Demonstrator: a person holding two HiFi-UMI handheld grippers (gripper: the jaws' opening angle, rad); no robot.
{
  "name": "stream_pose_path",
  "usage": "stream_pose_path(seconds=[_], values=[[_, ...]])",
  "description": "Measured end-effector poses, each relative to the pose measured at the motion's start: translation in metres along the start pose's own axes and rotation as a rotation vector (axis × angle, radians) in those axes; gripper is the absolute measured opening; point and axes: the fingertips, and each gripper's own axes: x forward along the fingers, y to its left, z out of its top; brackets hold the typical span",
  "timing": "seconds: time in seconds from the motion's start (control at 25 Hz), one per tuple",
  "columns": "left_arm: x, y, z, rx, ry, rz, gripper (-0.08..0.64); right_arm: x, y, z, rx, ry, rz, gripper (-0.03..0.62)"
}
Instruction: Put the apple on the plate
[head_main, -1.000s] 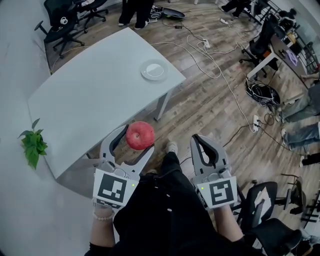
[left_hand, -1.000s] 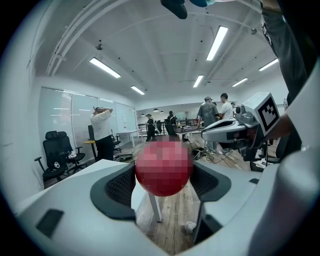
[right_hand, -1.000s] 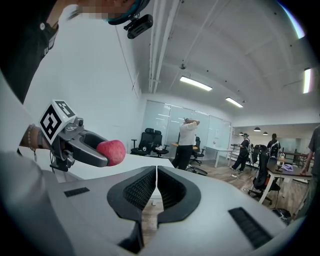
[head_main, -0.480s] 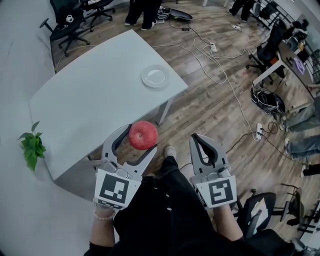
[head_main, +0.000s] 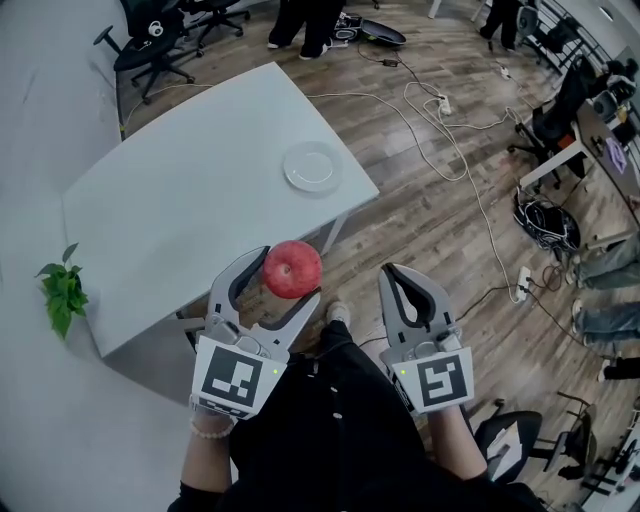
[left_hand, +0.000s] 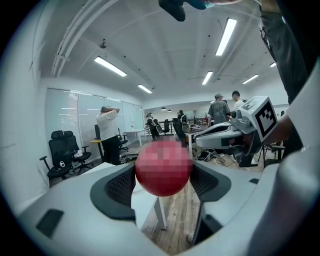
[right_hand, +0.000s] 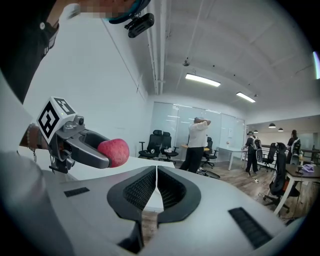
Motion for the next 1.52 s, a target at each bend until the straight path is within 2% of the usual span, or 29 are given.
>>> stream_pose_path(seconds=[0.08, 0.16, 0.4, 0.52, 0.68, 0.84, 1.0, 1.12, 1.52], values=[[0.008, 0.003, 0.005, -0.055, 0.02, 0.034, 0.35, 0.006, -0.012, 0.002, -0.001, -0.001, 0.012, 0.044], [0.016, 0.007, 0.009, -0.069, 0.029, 0.059, 0.35, 0.014, -0.024, 0.004, 0.003, 0.008, 0.01, 0.044], [0.04, 0.016, 0.019, -0.076, 0.04, 0.114, 0.35, 0.03, -0.048, 0.004, -0.018, -0.003, 0.087, 0.044], [0.053, 0.02, 0.022, -0.032, 0.025, 0.126, 0.35, 0.039, -0.062, 0.004, -0.02, -0.011, 0.104, 0.044], [0.067, 0.023, 0.026, -0.02, 0.021, 0.153, 0.35, 0.051, -0.077, 0.006, -0.026, -0.006, 0.129, 0.044], [0.075, 0.029, 0.03, -0.098, 0.046, 0.212, 0.35, 0.064, -0.086, 0.006, -0.038, -0.014, 0.171, 0.044], [0.085, 0.034, 0.029, -0.104, 0.047, 0.247, 0.35, 0.076, -0.095, 0.003, -0.038, -0.011, 0.186, 0.044], [0.093, 0.036, 0.03, -0.104, 0.048, 0.267, 0.35, 0.082, -0.098, -0.001, -0.051, -0.015, 0.232, 0.044], [0.113, 0.036, 0.029, -0.102, 0.048, 0.3, 0.35, 0.098, -0.107, -0.011, -0.063, -0.019, 0.303, 0.044]])
